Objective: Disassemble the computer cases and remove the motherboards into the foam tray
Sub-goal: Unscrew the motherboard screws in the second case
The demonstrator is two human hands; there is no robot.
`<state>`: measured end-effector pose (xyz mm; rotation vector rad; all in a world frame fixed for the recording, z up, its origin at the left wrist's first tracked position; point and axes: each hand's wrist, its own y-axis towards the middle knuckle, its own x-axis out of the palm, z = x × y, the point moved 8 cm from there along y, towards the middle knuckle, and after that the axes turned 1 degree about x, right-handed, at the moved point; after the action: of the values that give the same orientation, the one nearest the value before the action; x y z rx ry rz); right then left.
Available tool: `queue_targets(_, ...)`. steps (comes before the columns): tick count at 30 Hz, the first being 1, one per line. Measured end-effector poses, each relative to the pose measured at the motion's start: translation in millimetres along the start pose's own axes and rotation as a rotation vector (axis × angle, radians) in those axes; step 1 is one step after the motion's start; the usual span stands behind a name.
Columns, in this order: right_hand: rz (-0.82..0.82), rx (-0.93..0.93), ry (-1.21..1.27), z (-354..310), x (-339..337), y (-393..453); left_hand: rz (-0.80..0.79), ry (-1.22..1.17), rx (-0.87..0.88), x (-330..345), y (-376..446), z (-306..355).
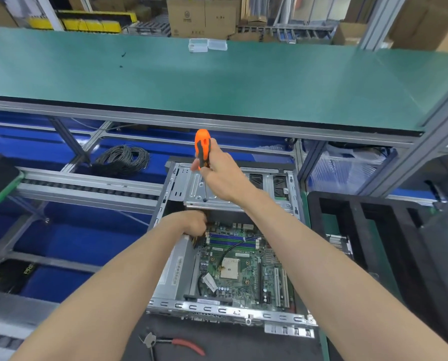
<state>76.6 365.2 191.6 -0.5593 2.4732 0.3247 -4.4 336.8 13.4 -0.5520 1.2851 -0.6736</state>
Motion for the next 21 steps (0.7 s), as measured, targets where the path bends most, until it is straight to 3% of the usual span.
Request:
queue_targets(8,0.177,-0.106,-0.110,-4.1,-10.5,4.7,-0.057,-0.131,-0.050,13.3,34.4,-12.3)
queue_targets(12,0.181,-0.140,-0.221,-10.8,-18.2,6.4,-0.041,-0.058,-0.051,9.8,37.3,-11.8)
queue_targets(21,0.168,-0.122,-0.166,-14.0,-24.2,7.7,-0.030,-0.100,-0.052,13.7,38.1,-15.7)
